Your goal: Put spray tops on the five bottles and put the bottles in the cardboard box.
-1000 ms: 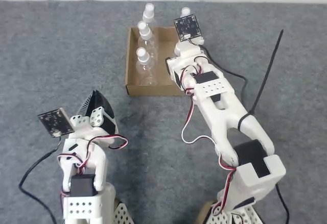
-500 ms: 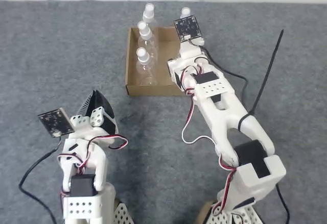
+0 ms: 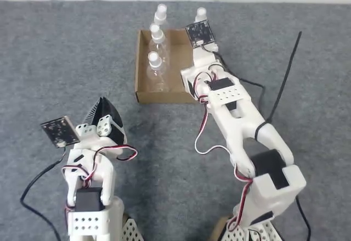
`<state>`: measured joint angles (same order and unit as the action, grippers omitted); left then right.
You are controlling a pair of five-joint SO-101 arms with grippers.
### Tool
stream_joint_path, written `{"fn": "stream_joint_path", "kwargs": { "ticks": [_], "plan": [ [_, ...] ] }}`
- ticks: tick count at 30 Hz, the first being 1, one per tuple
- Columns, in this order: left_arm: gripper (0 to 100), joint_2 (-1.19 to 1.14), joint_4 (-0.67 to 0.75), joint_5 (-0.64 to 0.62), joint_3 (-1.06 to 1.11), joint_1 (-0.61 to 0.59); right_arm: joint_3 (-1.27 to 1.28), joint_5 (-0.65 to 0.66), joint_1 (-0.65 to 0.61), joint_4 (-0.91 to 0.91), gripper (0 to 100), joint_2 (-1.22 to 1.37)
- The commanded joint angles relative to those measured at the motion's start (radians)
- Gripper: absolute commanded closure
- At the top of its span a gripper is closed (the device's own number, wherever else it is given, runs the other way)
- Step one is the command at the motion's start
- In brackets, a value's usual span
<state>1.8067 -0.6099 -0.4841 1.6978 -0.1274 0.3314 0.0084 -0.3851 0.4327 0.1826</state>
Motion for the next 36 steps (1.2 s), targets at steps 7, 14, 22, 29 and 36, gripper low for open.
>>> {"fn": "stream_joint_path", "kwargs": {
  "ticks": [7,14,22,29,36],
  "plan": [
    [99,0.015,0.011,0.009,-0.013,0.003,-0.017,0.000,-0.027,0.008,71.9,-0.047],
    [99,0.015,0.011,0.009,-0.013,0.003,0.015,0.034,-0.028,0.025,71.9,-0.111],
    [99,0.015,0.011,0.009,-0.013,0.003,0.091,0.040,-0.028,0.028,71.9,-0.217],
    [99,0.015,0.011,0.009,-0.013,0.003,0.132,0.041,-0.028,0.030,72.0,-0.269],
    [99,0.015,0.012,0.009,-0.013,0.003,0.212,0.041,-0.028,0.031,72.0,-0.392]
  ]
}}
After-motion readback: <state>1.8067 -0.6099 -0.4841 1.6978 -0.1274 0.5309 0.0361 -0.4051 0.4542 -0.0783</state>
